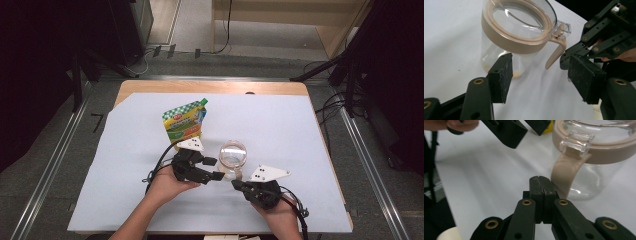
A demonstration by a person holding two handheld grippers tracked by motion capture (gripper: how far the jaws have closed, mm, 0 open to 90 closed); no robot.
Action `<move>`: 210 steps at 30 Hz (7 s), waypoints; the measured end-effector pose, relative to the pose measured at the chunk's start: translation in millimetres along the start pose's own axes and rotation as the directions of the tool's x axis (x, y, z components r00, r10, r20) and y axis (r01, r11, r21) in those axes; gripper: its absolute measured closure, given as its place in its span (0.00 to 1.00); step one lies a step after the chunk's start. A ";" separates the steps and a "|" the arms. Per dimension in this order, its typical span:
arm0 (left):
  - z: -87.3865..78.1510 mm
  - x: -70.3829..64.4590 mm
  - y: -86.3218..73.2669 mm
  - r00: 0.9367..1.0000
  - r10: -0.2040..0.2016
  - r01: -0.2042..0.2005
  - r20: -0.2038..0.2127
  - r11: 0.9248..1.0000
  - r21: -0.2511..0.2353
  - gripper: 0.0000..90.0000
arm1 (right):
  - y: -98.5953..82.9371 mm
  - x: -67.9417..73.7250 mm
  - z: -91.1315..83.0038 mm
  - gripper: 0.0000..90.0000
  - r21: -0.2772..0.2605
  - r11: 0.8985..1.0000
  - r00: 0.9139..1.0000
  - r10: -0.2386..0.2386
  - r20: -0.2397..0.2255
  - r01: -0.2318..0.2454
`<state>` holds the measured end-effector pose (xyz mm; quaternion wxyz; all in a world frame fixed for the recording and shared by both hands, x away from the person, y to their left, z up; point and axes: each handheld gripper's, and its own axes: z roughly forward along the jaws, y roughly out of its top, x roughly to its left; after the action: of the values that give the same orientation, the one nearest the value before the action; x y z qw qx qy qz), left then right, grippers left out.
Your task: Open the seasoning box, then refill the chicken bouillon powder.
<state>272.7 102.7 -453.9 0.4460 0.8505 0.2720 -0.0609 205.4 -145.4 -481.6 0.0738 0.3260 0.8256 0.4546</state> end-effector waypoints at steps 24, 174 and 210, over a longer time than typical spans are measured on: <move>-1.0 -0.3 -1.2 0.998 0.032 -0.031 -0.056 0.999 0.007 0.43 | -3.2 -25.5 -12.4 1.00 0.006 1.000 0.999 0.024 0.022 -0.024; 74.3 -2.5 77.3 0.969 0.194 -0.190 -0.155 0.981 0.042 0.15 | 16.3 -157.9 4.0 1.00 -0.007 0.978 0.958 0.203 0.204 -0.206; 59.8 -9.3 126.4 0.976 0.174 -0.179 -0.132 0.983 -0.030 0.46 | 16.3 -156.8 1.4 1.00 -0.028 0.978 0.959 0.208 0.191 -0.207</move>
<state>338.6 -5.8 -394.5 0.4489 0.8639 0.2249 0.0397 335.5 -233.3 -496.8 0.1067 0.4530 0.7740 0.4293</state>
